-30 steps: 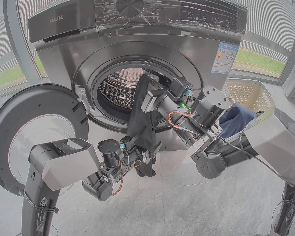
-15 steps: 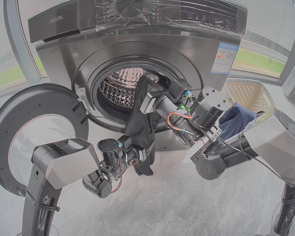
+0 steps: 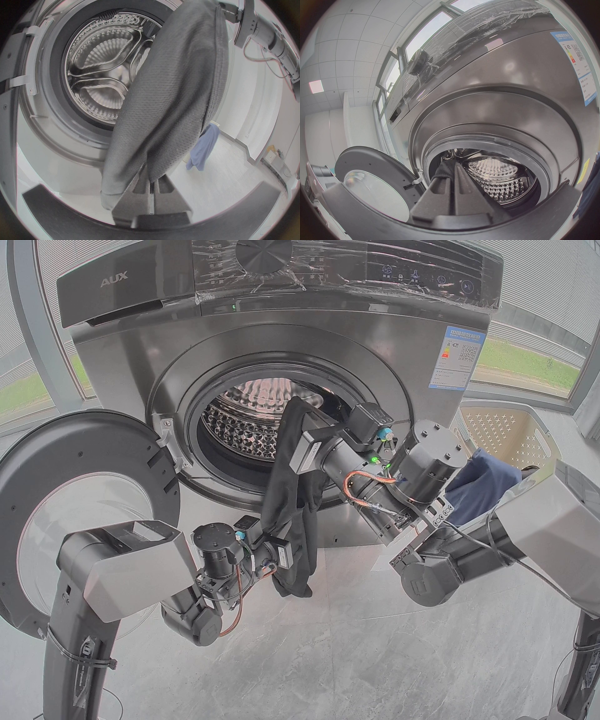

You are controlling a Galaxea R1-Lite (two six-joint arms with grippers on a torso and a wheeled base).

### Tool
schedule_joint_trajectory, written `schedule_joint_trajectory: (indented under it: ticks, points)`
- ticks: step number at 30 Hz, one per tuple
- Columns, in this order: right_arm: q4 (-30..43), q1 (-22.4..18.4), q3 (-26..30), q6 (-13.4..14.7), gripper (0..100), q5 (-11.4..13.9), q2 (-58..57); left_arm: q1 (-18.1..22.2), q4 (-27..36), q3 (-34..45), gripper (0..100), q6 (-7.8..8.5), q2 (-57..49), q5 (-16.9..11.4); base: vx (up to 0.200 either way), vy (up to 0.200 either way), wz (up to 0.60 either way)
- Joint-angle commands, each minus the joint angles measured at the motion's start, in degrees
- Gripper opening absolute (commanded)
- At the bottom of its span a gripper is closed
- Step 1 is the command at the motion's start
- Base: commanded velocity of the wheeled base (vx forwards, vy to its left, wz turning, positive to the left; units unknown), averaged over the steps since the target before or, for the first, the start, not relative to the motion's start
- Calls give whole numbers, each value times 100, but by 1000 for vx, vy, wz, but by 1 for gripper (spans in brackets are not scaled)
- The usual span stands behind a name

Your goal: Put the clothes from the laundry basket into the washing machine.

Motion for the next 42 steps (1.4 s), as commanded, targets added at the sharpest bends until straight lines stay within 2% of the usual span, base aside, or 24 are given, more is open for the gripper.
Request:
schedule_joint_trajectory:
  ticks: [1,8,10,11,15,21,24,31,34,37,42]
  points:
    - [-17,-103,109,15,0,-8,-59,-8,-124,1178,0,10,-1007,-217,0,0,0]
    - [-79,-445,636,68,0,1,-349,221,-124,2831,0,19,-2641,-981,0,0,0]
    - [-149,-525,839,112,0,10,-437,326,-124,3086,0,10,-2966,-1131,0,0,0]
    - [-255,-577,1120,138,0,19,-569,467,-116,3296,0,1,-3292,-1298,0,0,0]
    - [-457,-621,1726,173,0,71,-842,704,-116,3428,0,-60,-3810,-1544,0,0,0]
    - [-694,-621,2878,384,0,115,-1430,994,-116,3226,0,-183,-4065,-1579,0,0,0]
    - [-764,-630,3256,419,0,194,-1580,1047,-107,3077,0,-227,-4100,-1553,0,0,0]
    - [-852,-639,3590,376,0,353,-1597,1065,-107,2655,0,-623,-4329,-1421,0,0,0]
    - [-984,-709,3590,367,0,397,-1633,1056,-107,2637,0,-667,-4469,-1342,0,0,0]
    - [-984,-779,3660,367,0,546,-1835,1038,-98,2629,0,-667,-4575,-1333,0,0,0]
    - [-975,-788,3642,367,0,564,-2046,1003,-98,2637,0,-667,-4645,-1324,0,0,0]
